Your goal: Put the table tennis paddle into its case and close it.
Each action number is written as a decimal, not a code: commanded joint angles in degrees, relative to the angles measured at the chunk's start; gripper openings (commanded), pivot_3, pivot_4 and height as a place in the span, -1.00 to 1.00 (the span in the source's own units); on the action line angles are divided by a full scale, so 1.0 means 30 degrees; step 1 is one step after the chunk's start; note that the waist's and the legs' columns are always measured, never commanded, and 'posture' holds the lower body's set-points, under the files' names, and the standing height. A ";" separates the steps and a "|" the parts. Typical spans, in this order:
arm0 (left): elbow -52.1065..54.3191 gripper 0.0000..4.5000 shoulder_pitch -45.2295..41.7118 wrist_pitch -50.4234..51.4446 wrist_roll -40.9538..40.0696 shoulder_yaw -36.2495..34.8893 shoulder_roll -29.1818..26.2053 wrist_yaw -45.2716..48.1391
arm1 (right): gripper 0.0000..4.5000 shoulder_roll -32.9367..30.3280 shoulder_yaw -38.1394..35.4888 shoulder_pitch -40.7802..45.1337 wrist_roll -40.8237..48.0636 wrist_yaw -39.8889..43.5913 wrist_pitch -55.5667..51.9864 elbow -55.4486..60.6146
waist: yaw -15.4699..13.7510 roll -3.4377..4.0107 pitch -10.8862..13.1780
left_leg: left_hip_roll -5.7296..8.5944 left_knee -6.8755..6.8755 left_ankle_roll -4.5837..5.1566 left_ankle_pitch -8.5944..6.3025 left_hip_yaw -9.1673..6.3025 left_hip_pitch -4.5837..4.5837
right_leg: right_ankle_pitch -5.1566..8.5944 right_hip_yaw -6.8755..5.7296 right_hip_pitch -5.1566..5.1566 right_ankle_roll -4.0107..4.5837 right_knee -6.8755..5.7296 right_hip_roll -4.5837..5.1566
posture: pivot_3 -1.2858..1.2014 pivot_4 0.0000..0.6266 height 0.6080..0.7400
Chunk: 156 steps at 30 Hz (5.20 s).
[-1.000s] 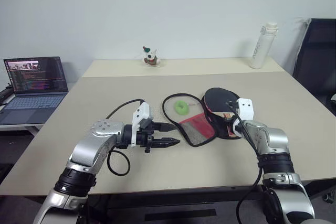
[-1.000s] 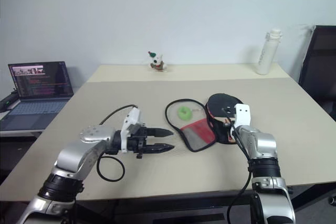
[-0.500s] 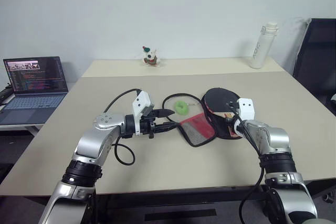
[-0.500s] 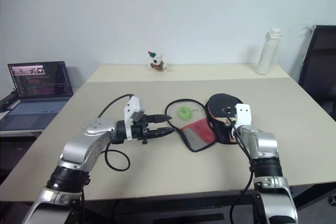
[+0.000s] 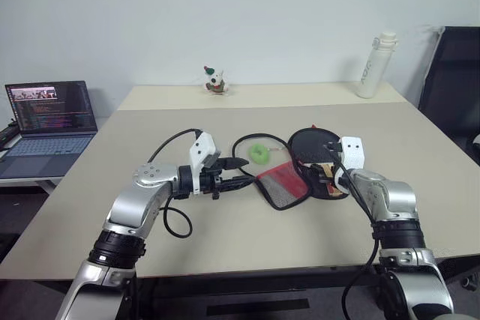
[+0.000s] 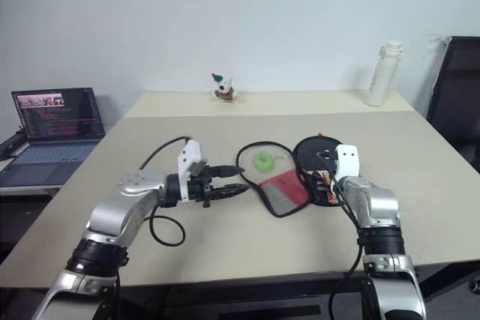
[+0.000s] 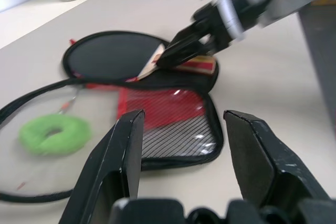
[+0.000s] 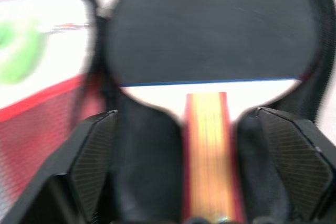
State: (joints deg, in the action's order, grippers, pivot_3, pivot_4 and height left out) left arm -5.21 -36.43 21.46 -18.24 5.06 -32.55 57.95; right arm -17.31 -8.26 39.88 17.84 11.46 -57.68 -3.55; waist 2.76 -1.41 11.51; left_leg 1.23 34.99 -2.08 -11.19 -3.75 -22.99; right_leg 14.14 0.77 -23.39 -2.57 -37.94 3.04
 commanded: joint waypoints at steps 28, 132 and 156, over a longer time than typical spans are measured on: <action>-1.9357 -0.98 -0.7947 -0.7854 0.6189 0.0754 0.7056 -0.5231 | 1.00 -0.7166 -0.1977 -0.3972 0.6865 0.6942 -0.1287 1.0328 | -0.0463 -0.0081 0.0016 | 0.0030 0.0051 -0.0003 -0.0001 -0.0048 -0.0052 | -0.0032 -0.0076 0.0040 -0.0073 0.0086 0.0021 | 0.03 -0.52 1.00; 0.6607 -1.00 0.4208 0.4676 -0.4693 -0.1117 -0.3766 0.5286 | -0.99 0.0635 0.0630 -0.3441 0.1769 0.7166 -0.6653 0.4360 | 0.0452 -0.0148 -0.0001 | -0.0369 0.0108 -0.0095 -0.0069 0.0149 0.0038 | -0.0122 0.0123 -0.0035 0.0176 0.0027 -0.0383 | 0.03 -0.52 1.00; 0.6556 -1.00 0.3729 0.4608 -0.4789 -0.0368 -0.3691 0.5109 | -0.99 0.1773 -0.2807 -0.6768 0.3954 0.4179 -1.1367 1.0339 | -0.0028 -0.0149 -0.0002 | -0.0363 0.0071 -0.0095 -0.0068 0.0132 0.0017 | -0.0092 0.0084 -0.0035 0.0194 0.0085 -0.0369 | 0.03 -0.52 1.00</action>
State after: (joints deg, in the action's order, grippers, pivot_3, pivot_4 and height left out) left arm 12.94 -23.93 34.98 -31.54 4.35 -43.51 73.28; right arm -12.24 -15.81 20.18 28.39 24.31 -90.59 25.23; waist 2.67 -1.86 11.50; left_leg 0.14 35.21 -2.37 -11.39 -3.35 -22.94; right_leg 13.87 1.03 -23.50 -1.99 -37.68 1.93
